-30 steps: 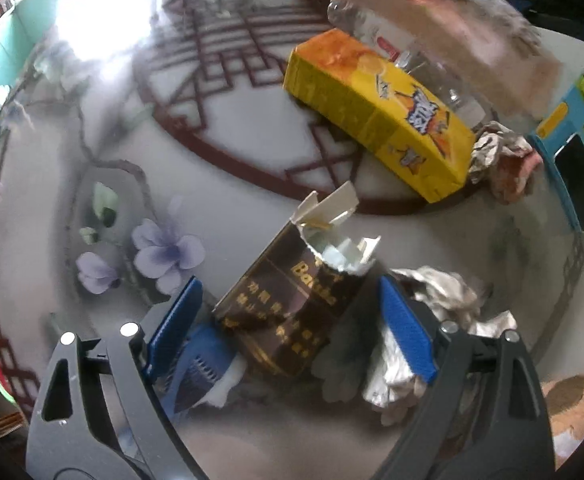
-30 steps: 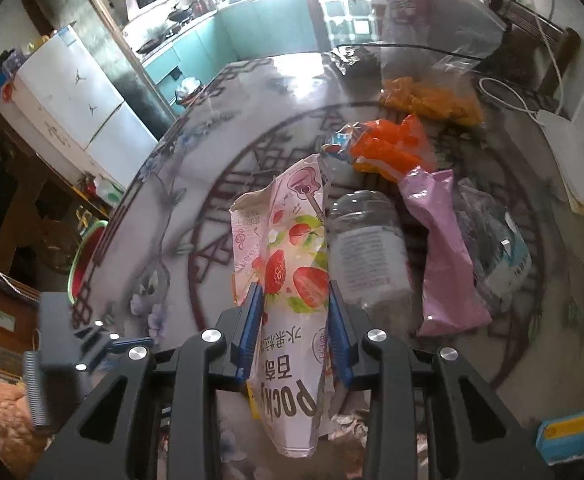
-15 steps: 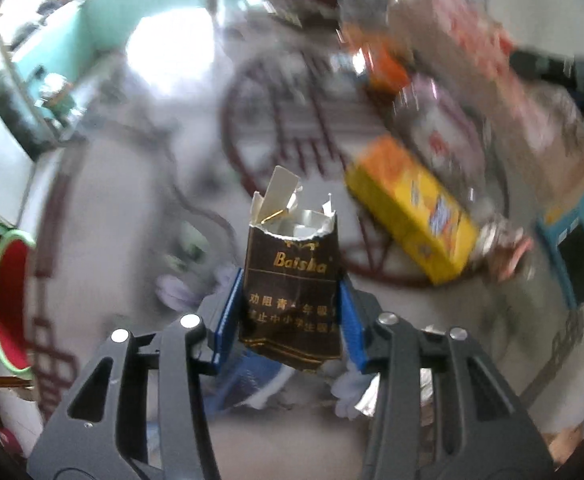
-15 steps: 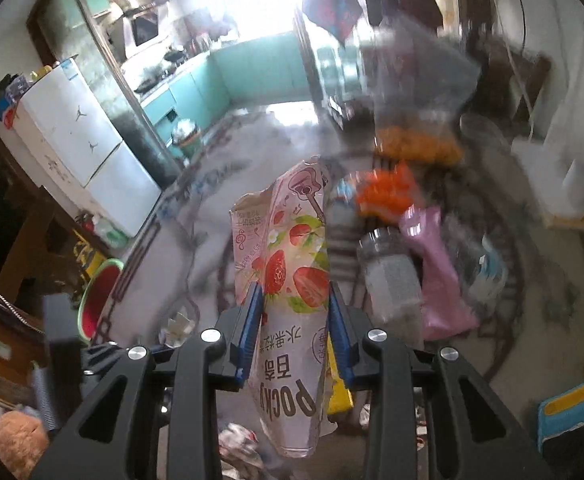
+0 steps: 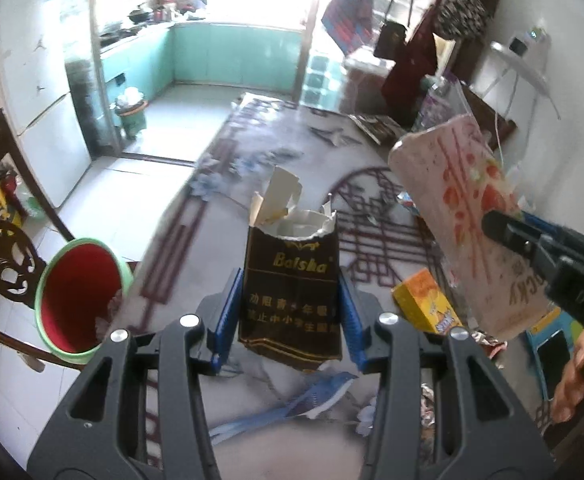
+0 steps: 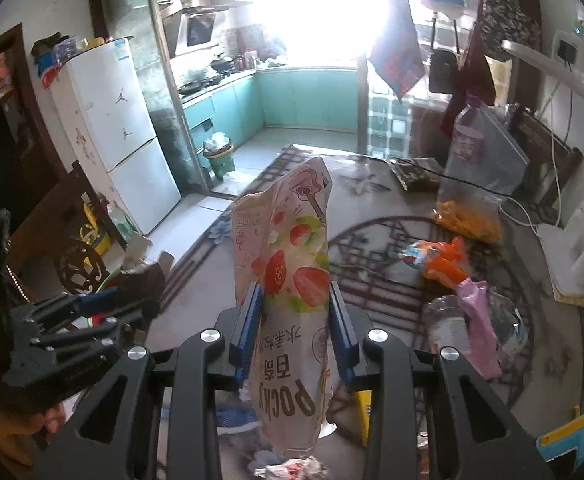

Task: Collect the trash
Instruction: 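Carry pack and snack bag to the red bucket and release them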

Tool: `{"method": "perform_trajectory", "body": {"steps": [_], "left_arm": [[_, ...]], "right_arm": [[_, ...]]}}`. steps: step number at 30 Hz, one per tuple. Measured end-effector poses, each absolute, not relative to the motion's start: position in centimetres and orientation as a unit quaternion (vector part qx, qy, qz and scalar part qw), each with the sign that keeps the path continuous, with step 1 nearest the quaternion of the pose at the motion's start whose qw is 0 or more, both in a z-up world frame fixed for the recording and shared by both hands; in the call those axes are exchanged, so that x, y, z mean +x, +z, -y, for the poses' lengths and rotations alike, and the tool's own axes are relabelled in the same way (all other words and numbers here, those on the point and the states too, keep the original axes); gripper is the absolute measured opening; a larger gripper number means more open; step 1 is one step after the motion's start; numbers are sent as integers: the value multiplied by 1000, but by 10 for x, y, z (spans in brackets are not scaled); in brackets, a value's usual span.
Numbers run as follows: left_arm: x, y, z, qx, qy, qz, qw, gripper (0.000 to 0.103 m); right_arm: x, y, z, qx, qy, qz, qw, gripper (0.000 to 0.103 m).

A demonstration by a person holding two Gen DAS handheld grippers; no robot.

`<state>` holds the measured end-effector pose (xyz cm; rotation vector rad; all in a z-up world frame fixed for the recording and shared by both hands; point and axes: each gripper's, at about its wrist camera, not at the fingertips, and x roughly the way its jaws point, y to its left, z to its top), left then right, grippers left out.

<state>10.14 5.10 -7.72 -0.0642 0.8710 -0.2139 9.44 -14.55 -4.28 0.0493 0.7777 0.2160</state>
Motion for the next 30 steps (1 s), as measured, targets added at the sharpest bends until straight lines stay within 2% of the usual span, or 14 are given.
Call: {"method": "perform_trajectory", "body": {"steps": [19,20,22,24,25,26,29,30], "left_arm": [[109,-74,-165,-39,-92,-414,905,44],[111,-76,-171,-39,-93,-416,904,44],[113,-78,-182,-39,-92,-419,903,44],[115,-79,-193,-40,-92,-420,902,44],[117,-79,-198,-41,-91,-420,902,44],[118,-80,-206,-42,-89,-420,902,44],[123,-85,-220,-45,-84,-426,900,44],[124,-88,-226,-47,-82,-429,898,44]], "right_arm": [[107,-35,31,11,88,-369,925,32],[108,-36,27,12,87,-369,925,31],[113,-39,14,14,86,-375,923,22],[115,-42,3,11,85,-377,922,21],[116,-43,-2,10,86,-378,922,17],[119,-44,-9,7,87,-382,920,7],[127,-55,-22,6,85,-396,914,5],[129,-60,-22,10,85,-404,911,9]]}}
